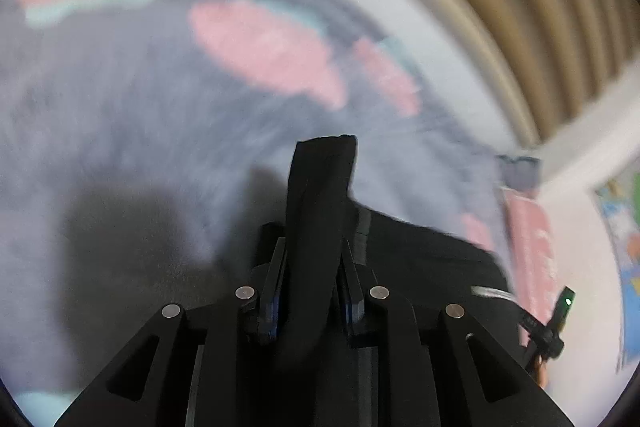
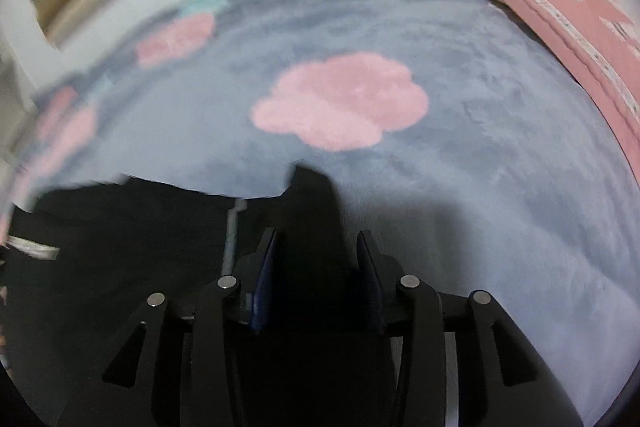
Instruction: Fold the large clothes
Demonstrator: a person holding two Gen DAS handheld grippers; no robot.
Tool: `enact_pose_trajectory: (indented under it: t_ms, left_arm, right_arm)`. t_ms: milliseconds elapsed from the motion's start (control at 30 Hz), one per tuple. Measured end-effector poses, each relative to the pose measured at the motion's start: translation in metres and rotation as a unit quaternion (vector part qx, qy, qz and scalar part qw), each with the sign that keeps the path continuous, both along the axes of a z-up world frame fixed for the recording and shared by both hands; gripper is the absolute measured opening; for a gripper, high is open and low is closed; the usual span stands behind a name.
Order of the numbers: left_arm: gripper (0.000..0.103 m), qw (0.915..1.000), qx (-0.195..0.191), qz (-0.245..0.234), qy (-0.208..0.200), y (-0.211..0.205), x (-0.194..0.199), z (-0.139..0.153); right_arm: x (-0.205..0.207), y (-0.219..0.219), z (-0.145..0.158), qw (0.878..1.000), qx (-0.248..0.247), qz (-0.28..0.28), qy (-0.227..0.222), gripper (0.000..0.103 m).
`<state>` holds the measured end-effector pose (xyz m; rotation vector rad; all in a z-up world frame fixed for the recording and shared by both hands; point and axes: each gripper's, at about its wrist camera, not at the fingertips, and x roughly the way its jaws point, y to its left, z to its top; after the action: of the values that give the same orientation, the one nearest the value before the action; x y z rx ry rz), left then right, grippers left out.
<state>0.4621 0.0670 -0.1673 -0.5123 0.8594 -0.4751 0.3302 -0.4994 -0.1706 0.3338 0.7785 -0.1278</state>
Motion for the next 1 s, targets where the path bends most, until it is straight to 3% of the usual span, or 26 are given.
enact_pose_trajectory:
  t_ms: [100,133,167,200,233,333,467,567,633,733,867,933,1000]
  left_arm:
    - [0.029,0.9967,0.021,-0.031,-0.072,0.002,-0.041,0.054]
    - [0.044,0.9947,0.028,-0.036,-0.092,0.000,-0.055,0.070]
    - [0.056,0.9923,0.033,-0.040,-0.113,-0.001,-0.070,0.085]
    - [0.056,0.9885,0.041,-0.046,-0.138,-0.004,-0.089,0.101]
    - [0.056,0.9850,0.057,-0.047,-0.156,-0.009,-0.104,0.113]
    - [0.056,0.9786,0.073,-0.052,-0.185,-0.019,-0.147,0.137]
    - [0.057,0.9830,0.074,-0.099,-0.135,-0.051,-0.171,0.117]
    - [0.057,0.9835,0.100,-0.124,-0.086,-0.088,-0.178,0.070]
    - [0.056,0.9834,0.132,-0.122,-0.024,-0.112,-0.170,0.026]
    - [0.056,0.9788,0.162,-0.120,0.037,-0.126,-0.155,-0.019]
    - [0.056,0.9854,0.131,-0.099,0.044,-0.116,-0.145,-0.009]
    - [0.056,0.9869,0.132,-0.091,0.017,-0.110,-0.148,0.006]
    - [0.057,0.9887,0.120,-0.088,-0.019,-0.108,-0.149,0.030]
  right_arm:
    - [-0.045,0.009,0.045,0.998,-0.019,0.022,-0.054,0.051]
    - [-0.066,0.017,0.065,0.996,-0.032,0.034,-0.076,0.053]
    - [-0.080,0.023,0.079,0.995,-0.039,0.041,-0.087,0.061]
    - [-0.098,0.034,0.095,0.993,-0.045,0.052,-0.099,0.073]
    - [-0.111,0.044,0.106,0.991,-0.047,0.064,-0.108,0.078]
    - [-0.147,0.083,0.127,0.985,-0.067,0.110,-0.117,0.081]
    - [-0.161,0.135,0.102,0.984,-0.096,0.136,-0.059,0.081]
    - [-0.141,0.161,0.050,0.985,-0.090,0.145,0.008,0.079]
    - [-0.118,0.167,0.004,0.984,-0.071,0.144,0.072,0.070]
    - [-0.104,0.172,-0.029,0.982,-0.061,0.151,0.091,0.070]
    - [-0.106,0.182,-0.016,0.979,-0.090,0.154,0.096,0.069]
    - [-0.107,0.184,0.002,0.978,-0.097,0.166,0.081,0.067]
    - [-0.103,0.186,0.034,0.979,-0.119,0.163,0.037,0.067]
